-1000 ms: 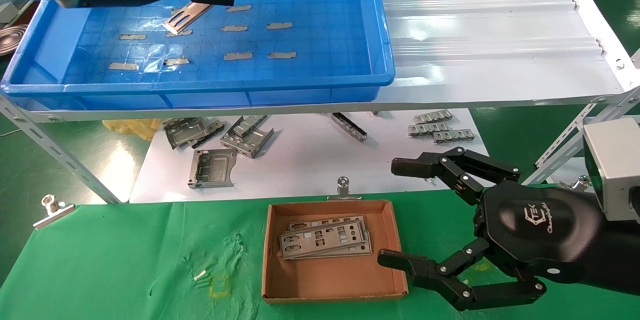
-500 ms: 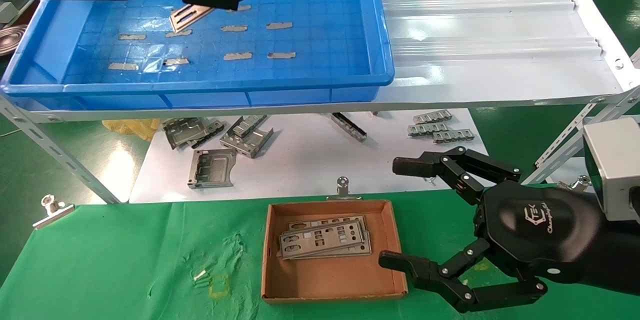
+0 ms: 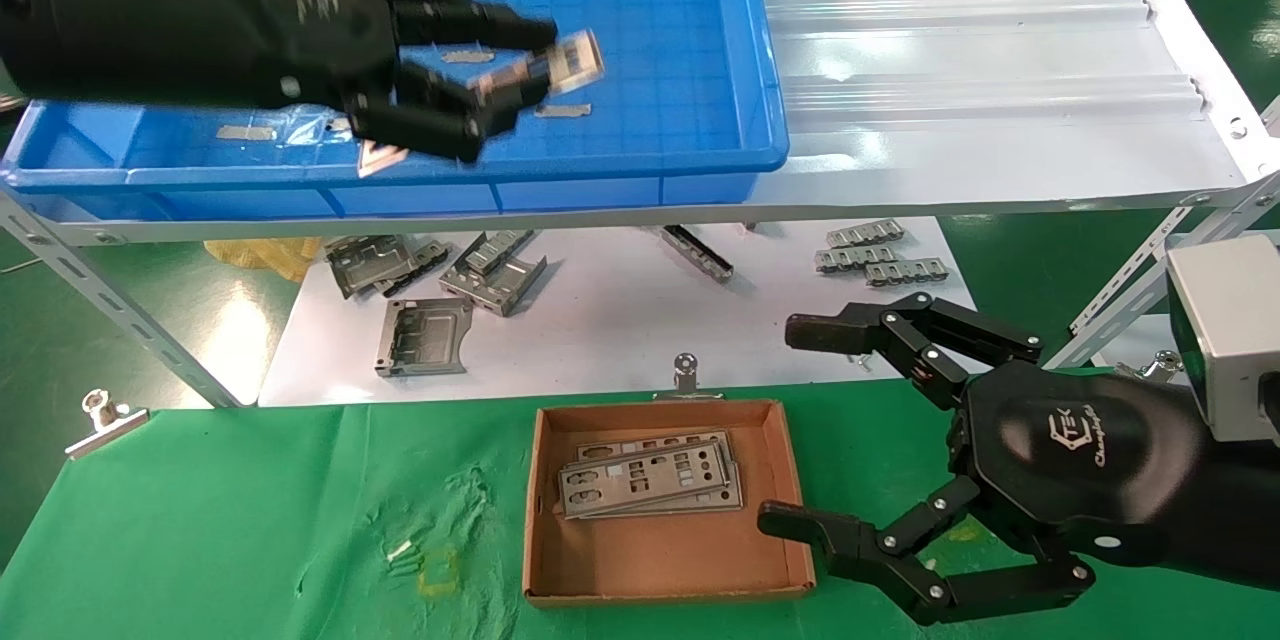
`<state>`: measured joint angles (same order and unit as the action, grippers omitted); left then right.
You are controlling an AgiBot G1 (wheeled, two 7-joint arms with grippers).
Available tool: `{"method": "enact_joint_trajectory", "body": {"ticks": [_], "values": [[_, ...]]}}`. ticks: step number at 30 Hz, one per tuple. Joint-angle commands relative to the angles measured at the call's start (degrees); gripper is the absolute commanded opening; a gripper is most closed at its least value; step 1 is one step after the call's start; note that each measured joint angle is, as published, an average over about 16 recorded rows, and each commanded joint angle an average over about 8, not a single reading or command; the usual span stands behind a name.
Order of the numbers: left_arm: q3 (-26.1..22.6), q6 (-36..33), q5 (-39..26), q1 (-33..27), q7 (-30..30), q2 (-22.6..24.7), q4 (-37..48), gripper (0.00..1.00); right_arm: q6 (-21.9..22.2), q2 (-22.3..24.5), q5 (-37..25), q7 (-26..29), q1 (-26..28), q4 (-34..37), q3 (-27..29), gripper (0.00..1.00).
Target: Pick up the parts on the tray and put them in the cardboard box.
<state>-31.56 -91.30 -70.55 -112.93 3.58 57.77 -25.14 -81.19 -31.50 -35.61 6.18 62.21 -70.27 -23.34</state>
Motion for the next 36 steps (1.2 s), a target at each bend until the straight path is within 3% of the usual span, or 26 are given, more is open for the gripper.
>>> {"method": "enact_joint_trajectory", "body": {"ticks": [1,8,15,26,36], "values": [[-0.87,-0.32,2.14,2.37,1.68,-1.17,-4.67,0.0,0.0,0.0,0.0,0.0,0.0,0.0,0.0,1.0],[-2.63,2.43,8.68,11.22,9.55,-7.08,-21.65,0.0,0.0,0.0,0.0,0.0,0.0,0.0,0.0,1.0],[-3.43,6.89,8.67,18.24,10.89,-7.32,-28.6,0.0,0.0,0.0,0.0,0.0,0.0,0.0,0.0,1.0],[-7.73,21.61,0.2,30.02,5.86,0.97,-32.16,0.0,0.0,0.0,0.0,0.0,0.0,0.0,0.0,1.0],[-11.37,32.45,-7.99,36.65,-1.77,8.09,-30.32,0.0,0.0,0.0,0.0,0.0,0.0,0.0,0.0,1.0]]}}
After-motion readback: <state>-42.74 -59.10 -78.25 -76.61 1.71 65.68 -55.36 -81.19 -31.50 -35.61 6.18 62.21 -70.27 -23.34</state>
